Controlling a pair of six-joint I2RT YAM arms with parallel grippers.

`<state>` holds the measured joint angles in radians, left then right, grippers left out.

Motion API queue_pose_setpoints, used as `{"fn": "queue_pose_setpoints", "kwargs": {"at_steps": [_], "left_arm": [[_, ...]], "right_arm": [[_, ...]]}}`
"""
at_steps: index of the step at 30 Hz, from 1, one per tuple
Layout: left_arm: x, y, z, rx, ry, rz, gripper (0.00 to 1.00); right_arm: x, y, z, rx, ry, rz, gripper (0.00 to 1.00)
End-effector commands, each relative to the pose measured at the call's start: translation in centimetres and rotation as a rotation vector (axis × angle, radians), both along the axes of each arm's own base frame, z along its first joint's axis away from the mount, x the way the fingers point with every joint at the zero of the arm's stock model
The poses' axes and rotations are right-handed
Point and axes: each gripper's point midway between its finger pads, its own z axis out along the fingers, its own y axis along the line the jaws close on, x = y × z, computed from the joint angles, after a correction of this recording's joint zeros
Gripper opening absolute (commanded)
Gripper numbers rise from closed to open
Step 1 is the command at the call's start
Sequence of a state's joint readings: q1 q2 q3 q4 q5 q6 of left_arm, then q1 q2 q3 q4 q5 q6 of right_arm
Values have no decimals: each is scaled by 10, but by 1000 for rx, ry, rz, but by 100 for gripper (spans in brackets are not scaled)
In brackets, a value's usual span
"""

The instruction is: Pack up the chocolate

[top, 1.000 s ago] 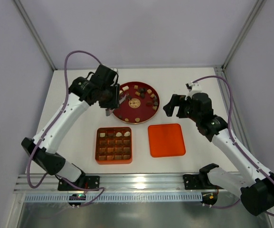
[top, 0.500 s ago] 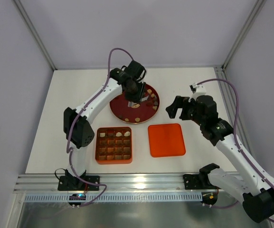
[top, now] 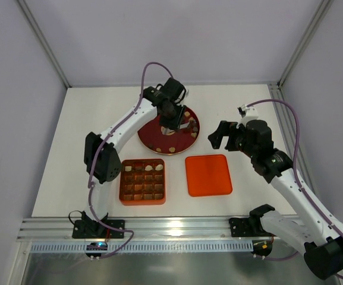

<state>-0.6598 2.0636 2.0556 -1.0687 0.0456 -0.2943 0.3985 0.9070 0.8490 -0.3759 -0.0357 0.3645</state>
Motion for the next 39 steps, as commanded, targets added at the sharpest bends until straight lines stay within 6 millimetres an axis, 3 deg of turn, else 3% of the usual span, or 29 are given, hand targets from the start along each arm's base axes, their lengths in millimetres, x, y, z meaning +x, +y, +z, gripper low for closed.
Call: {"fn": "queue_pose_setpoints", "kwargs": {"at_steps": [1,21,37,39], "left_arm": [[14,-8,9,-12,-66,-25,40],[11,-2,-8,62,-52,-30,39],[7,-1,0,74,-51,-18,35],[7,-3,-1,73,-49,-20,30]], "right_arm": [[1,0,20,12,-62,-2,100],[3,1,14,13,-55,-3,100],[3,1,12,12,-52,-3,100],[2,1,12,12,-52,-2,100]]}}
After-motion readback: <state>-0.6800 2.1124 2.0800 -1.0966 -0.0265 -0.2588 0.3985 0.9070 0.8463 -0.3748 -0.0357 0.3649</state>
